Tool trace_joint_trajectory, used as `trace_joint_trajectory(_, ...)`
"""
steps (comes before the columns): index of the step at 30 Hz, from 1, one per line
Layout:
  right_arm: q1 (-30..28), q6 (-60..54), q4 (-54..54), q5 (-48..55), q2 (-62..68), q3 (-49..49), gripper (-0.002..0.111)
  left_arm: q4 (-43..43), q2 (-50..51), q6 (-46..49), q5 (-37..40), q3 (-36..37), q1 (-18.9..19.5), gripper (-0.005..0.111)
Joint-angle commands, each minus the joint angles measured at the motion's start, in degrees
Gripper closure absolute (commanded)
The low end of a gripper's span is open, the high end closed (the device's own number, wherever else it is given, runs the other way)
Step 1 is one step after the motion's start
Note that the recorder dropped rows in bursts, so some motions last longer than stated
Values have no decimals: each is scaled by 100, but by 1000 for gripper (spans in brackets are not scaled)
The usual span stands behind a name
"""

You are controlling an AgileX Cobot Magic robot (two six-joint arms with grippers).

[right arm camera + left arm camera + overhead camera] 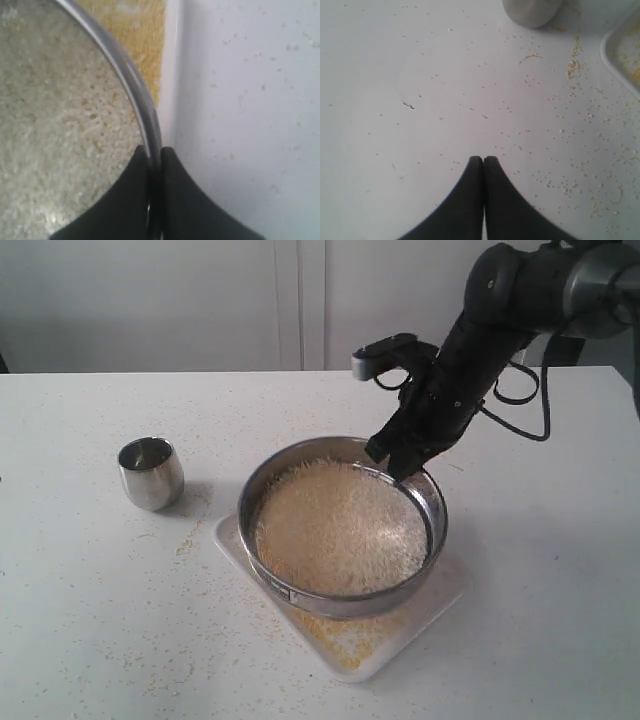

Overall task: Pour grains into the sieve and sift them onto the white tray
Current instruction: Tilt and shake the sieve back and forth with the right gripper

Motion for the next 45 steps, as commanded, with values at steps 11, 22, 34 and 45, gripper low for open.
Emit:
trace_joint_trajectory(11, 15, 332, 539, -168, -78, -11, 108, -2, -47, -4, 67, 37, -37, 107)
trace_joint_trajectory(22, -32, -1343, 718, 624, -91, -11, 108, -2, -47, -4, 67, 37, -37, 107)
trace_joint_trajectory(34, -191, 1742, -206, -446, -105, -11, 108, -2, -47, -4, 67, 37, -37, 107)
trace_joint_trajectory(45, -126, 1417, 273, -278, -84, -11, 108, 41, -47, -4, 67, 37, -37, 107)
